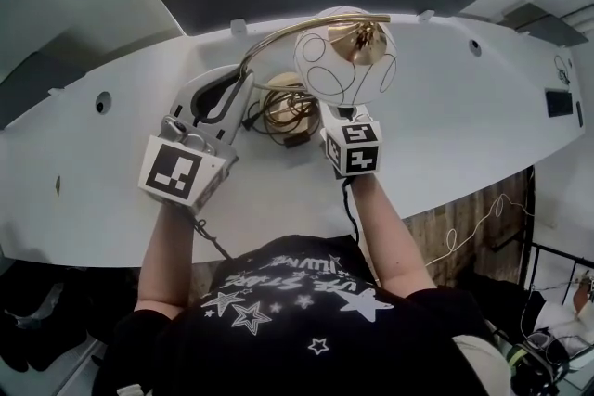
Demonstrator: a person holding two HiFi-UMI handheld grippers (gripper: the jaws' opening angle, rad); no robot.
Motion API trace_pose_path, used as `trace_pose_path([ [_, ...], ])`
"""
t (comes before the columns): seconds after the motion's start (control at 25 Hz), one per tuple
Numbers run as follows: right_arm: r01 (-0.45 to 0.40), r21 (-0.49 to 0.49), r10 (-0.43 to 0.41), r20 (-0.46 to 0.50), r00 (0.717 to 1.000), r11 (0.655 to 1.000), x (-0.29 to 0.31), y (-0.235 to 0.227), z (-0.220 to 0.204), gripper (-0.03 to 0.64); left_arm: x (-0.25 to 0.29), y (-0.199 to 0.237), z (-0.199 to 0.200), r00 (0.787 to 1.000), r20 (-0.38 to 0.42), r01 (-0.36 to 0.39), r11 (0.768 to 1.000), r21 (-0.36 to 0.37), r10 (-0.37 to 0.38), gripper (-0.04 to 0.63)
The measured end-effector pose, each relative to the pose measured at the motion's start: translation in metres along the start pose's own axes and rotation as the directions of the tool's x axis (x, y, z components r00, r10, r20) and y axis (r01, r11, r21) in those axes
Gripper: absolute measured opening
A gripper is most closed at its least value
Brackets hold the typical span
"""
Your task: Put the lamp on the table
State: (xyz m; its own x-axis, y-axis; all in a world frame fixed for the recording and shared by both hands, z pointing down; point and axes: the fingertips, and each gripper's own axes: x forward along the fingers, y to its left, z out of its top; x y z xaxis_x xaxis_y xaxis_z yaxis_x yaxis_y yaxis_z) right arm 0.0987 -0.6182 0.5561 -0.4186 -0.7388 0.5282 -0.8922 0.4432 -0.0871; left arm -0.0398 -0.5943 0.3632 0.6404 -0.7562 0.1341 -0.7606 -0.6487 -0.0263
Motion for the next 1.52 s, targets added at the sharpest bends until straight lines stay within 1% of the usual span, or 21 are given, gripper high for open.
trace_pose_path([
  [0.12,0.008,-0.001,-0.008,0.019,1.0,1.0,0.001,0.0,-0.001,0.052,0.0,0.001,-0.001,1.0,-0.009,-0.018,1.0,-0.004,0.018,0.032],
  [0.2,0.009,0.017,-0.01,0.033,0.999,1.0,0.001,-0.001,-0.003,0.055,0.0,0.001,-0.001,0.999,-0.022,-0.039,0.999,-0.005,0.038,0.032],
  [0.36,0.016,0.048,-0.018,0.04,0.999,0.999,0.002,-0.002,-0.002,0.058,0.0,-0.001,-0.001,0.998,-0.044,-0.044,0.999,0.031,0.045,0.032],
  [0.44,0.033,0.065,-0.036,0.039,0.999,0.997,-0.001,-0.002,-0.001,0.058,-0.001,0.0,0.002,0.997,-0.043,-0.062,0.998,0.011,0.062,0.032],
  [0.48,0.042,0.073,-0.045,0.044,0.998,0.996,-0.004,-0.002,0.0,0.071,-0.002,-0.001,0.003,0.997,-0.039,-0.066,0.998,0.0,0.066,0.036],
  [0.56,0.047,0.082,-0.052,0.055,0.997,0.995,-0.012,0.0,0.0,0.086,-0.005,-0.004,0.003,0.998,-0.04,-0.057,0.998,-0.001,0.057,0.065],
  [0.68,0.046,0.083,-0.051,0.06,0.997,0.996,-0.025,0.005,-0.002,0.094,-0.012,-0.006,-0.008,0.996,-0.068,-0.052,0.999,0.007,0.053,0.075],
  [0.8,0.059,0.088,-0.066,0.074,0.995,0.994,-0.042,0.005,-0.001,0.1,-0.021,-0.012,-0.018,0.993,-0.114,-0.029,1.0,-0.009,0.028,0.075],
  [0.96,0.084,0.094,-0.092,0.086,0.992,0.992,-0.066,0.01,-0.005,0.106,-0.042,-0.023,-0.029,0.992,-0.123,-0.021,0.999,-0.039,0.016,0.084],
  [1.12,0.109,0.133,-0.122,0.094,0.988,0.985,-0.093,0.018,-0.017,0.106,-0.064,-0.041,-0.049,0.985,-0.165,0.032,0.997,-0.072,-0.043,0.084],
  [1.2,0.119,0.151,-0.136,0.109,0.985,0.981,-0.11,0.027,-0.022,0.106,-0.075,-0.049,-0.052,0.988,-0.146,0.045,0.997,-0.057,-0.053,0.084],
  [1.28,0.134,0.152,-0.153,0.121,0.981,0.979,-0.125,0.037,-0.027,0.104,-0.086,-0.055,-0.05,0.996,-0.083,0.04,0.999,-0.035,-0.042,0.084],
  [1.36,0.148,0.164,-0.17,0.131,0.977,0.975,-0.139,0.047,-0.035,0.104,-0.096,-0.066,-0.051,0.997,-0.044,0.06,0.997,-0.041,-0.062,0.084],
  [1.44,0.163,0.183,-0.191,0.141,0.971,0.969,-0.151,0.056,-0.042,0.104,-0.103,-0.078,-0.058,0.994,-0.048,0.1,0.994,-0.039,-0.102,0.084],
  [1.52,0.177,0.197,-0.205,0.13,0.97,0.964,-0.162,0.069,-0.056,0.1,-0.115,-0.094,-0.074,0.988,-0.069,0.137,0.99,-0.038,-0.14,0.084],
])
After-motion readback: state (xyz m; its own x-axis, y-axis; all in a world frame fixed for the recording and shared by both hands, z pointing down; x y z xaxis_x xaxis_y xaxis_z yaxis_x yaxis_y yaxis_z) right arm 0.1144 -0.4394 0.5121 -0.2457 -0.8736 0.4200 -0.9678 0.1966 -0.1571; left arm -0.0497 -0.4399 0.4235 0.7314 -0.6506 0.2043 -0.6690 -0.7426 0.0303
